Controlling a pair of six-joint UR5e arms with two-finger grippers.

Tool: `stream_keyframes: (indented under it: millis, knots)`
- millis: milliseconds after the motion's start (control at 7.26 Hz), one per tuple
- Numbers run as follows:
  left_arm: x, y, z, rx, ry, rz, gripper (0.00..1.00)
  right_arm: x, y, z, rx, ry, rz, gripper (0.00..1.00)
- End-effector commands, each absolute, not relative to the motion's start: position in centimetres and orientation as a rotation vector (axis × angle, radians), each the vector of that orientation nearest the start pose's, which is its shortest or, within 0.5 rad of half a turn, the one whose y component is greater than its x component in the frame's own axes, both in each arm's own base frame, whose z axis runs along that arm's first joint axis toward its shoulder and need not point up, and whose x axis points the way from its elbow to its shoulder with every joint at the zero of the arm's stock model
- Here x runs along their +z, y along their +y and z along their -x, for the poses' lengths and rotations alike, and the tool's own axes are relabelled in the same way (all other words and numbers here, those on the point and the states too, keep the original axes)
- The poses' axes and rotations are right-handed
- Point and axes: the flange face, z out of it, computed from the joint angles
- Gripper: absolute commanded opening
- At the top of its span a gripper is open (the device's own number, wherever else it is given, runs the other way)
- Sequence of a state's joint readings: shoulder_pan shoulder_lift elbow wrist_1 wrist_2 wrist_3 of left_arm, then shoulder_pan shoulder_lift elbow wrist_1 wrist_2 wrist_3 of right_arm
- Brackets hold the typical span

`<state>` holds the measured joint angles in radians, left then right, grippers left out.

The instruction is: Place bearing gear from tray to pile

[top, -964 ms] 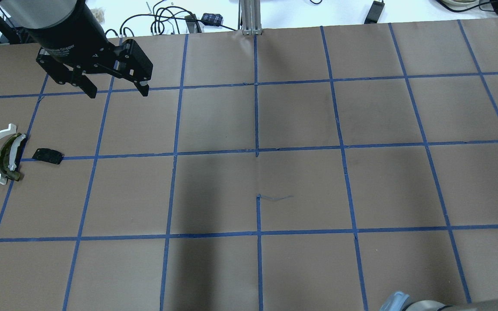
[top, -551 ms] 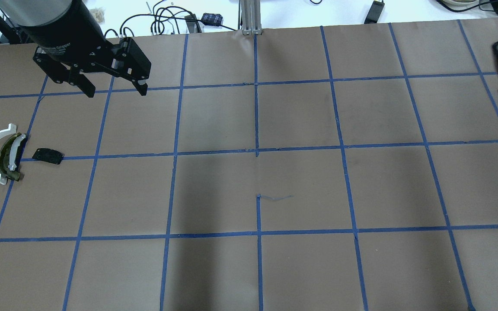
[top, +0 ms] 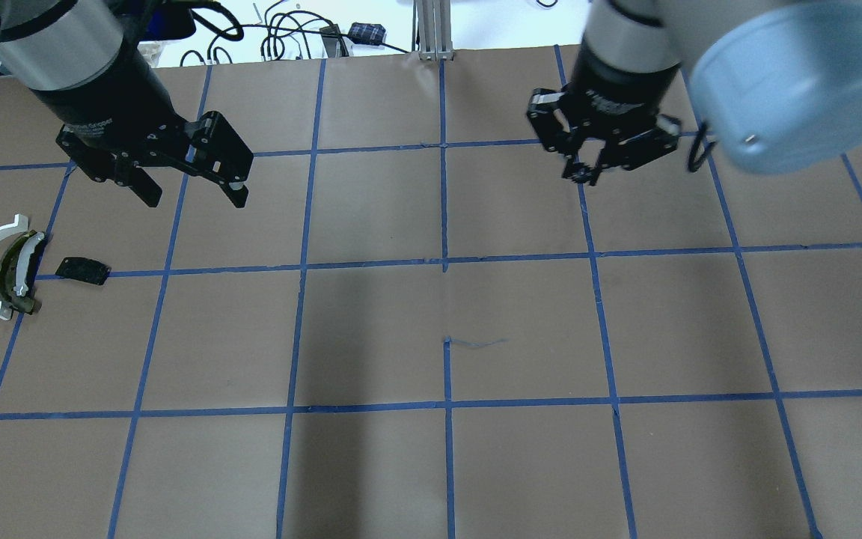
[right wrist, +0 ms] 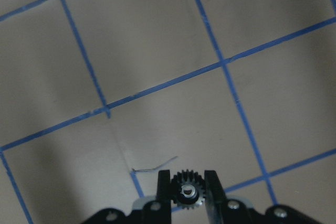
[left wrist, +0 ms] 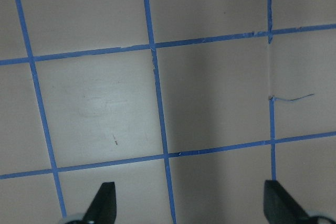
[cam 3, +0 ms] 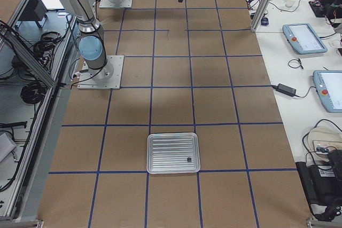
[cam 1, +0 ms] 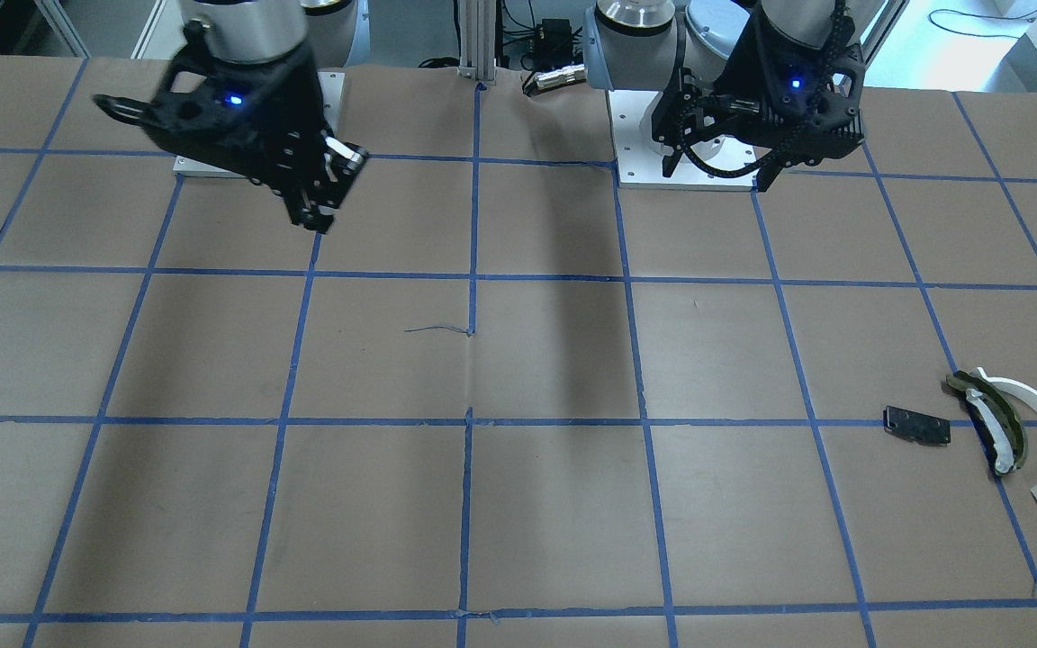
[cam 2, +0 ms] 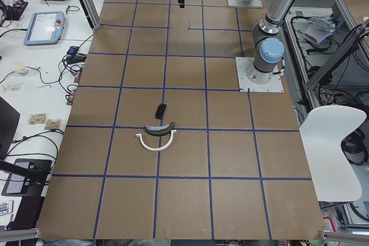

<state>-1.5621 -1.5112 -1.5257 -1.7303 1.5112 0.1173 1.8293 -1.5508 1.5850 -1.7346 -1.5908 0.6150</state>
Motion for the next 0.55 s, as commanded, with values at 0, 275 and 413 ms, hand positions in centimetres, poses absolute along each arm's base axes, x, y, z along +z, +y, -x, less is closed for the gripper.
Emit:
stream_keyframes:
  millis: [0, 275, 413]
  knots:
    - [52.1, -46.2, 13.4, 0.017, 3.199, -0.201, 1.00, 40.8, -41.3, -31.7, -0.312, 3.000, -0.487, 0.26]
    - [53.1, -47.0, 13.4, -0.108, 3.178, -0.215, 1.00, 37.1, -39.8, -32.5, -0.472, 2.869, -0.546, 0.33]
    - [53.1, -46.9, 13.4, -0.106, 3.178, -0.215, 1.00, 36.6, -39.4, -32.4, -0.468, 2.868, -0.542, 0.37]
